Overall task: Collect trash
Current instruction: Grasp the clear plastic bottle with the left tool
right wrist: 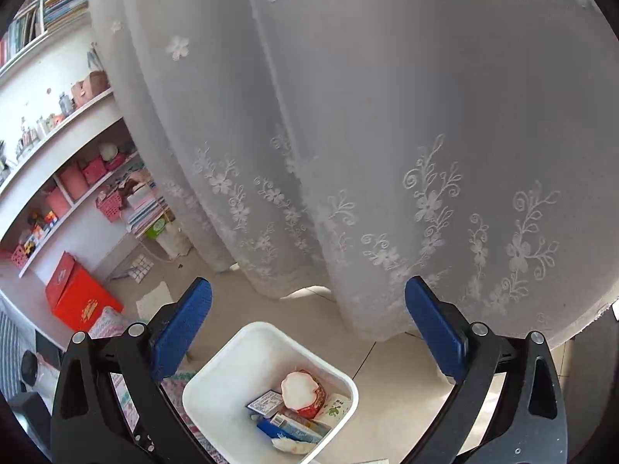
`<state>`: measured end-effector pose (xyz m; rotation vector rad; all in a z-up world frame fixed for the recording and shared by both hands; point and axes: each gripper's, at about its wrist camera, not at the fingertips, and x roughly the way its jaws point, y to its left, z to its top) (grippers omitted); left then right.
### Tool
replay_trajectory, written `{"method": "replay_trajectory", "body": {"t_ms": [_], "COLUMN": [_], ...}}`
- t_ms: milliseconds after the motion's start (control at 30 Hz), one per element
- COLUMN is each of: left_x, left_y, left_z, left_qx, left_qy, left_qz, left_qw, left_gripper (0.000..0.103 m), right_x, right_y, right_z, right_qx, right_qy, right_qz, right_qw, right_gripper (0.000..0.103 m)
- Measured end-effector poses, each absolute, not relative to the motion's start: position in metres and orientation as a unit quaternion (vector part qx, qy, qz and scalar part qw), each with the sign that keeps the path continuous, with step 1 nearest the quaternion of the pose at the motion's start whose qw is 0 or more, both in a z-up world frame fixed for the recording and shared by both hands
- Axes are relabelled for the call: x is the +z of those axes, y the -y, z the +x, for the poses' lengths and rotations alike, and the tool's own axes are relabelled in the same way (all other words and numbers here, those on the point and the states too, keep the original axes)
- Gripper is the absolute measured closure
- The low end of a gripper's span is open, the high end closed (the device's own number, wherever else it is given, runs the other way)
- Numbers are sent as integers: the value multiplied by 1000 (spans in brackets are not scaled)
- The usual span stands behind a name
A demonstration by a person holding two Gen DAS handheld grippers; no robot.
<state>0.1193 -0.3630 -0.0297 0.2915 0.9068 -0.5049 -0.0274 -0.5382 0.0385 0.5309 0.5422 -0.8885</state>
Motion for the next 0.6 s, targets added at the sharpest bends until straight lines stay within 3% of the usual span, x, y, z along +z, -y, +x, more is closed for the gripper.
{"method": "replay_trajectory", "body": {"t_ms": [300,600], "left_x": [-65,-103], "left_y": [289,232], "left_z": [183,228], "left_qx": [-143,-129], "left_qy": [-477,-547], "left_qz": [336,280], "left_qw": [800,778], "left_gripper": [15,15], "right_x": [23,14], "right_y": [499,466], "right_z": [20,51], "right_qx": [-336,-302], "right_qy": [-325,-358], "right_qz": [229,202], "right_qw": [854,860], "right_gripper": [7,7]}}
